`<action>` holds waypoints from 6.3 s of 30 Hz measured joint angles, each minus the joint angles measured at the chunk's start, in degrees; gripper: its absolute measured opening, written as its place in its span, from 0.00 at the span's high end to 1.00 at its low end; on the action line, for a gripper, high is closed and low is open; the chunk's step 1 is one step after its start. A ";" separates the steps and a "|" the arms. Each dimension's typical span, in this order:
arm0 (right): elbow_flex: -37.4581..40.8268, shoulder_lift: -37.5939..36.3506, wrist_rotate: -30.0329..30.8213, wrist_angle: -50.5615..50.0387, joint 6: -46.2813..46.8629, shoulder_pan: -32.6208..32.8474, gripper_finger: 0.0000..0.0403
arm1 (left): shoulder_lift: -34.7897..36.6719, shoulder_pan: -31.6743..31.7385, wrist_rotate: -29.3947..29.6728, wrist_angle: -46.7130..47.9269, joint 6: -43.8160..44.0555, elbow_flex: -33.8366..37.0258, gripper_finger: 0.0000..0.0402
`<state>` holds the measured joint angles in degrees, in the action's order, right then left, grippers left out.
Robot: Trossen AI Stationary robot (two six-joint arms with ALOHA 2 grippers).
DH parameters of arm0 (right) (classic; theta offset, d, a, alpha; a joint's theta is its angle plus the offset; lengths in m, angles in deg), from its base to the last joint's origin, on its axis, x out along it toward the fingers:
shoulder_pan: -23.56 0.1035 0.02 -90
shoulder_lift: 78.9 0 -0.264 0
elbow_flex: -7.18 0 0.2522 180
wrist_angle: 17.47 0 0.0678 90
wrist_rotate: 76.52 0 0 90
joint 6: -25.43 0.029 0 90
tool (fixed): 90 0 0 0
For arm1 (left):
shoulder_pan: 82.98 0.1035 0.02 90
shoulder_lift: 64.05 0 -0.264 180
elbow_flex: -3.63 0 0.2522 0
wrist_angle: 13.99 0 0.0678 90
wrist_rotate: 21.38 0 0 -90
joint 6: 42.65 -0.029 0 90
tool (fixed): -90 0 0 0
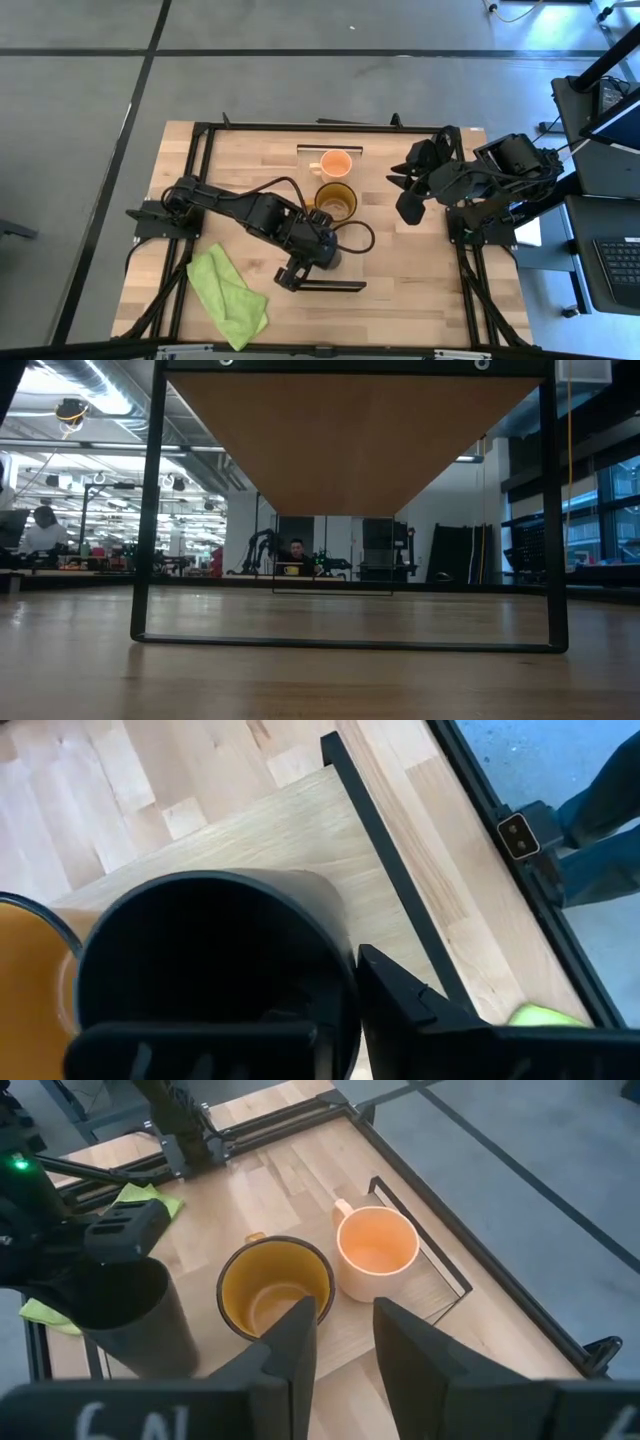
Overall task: Stack small to large cups/mugs on shelf
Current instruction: Put the black cup on the shelf, then return to Home Position
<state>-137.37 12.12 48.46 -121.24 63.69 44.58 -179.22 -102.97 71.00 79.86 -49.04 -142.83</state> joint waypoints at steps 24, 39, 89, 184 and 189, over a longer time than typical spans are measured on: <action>0.00 0.00 -0.02 -0.01 -2.53 0.00 0.74 | 0.00 0.10 4.12 -1.40 0.19 0.02 0.80; 0.00 0.00 -0.02 -0.01 -2.75 -0.76 0.74 | 0.00 -1.08 4.64 -3.93 0.26 0.01 0.80; -0.09 -7.69 22.41 0.16 -2.73 23.10 0.74 | 29.90 -15.68 39.50 4.18 29.94 0.31 0.80; 127.48 -90.90 -22.98 117.47 -50.42 17.59 0.74 | 112.86 13.14 9.80 -85.03 32.33 132.16 0.80; 130.40 -90.86 -21.53 120.18 -50.39 17.59 0.74 | 114.57 18.40 2.77 -81.44 32.96 132.27 0.80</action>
<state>-6.97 -78.74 26.93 -1.06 13.30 62.17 -64.65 -84.58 73.78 -1.58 -16.08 -10.55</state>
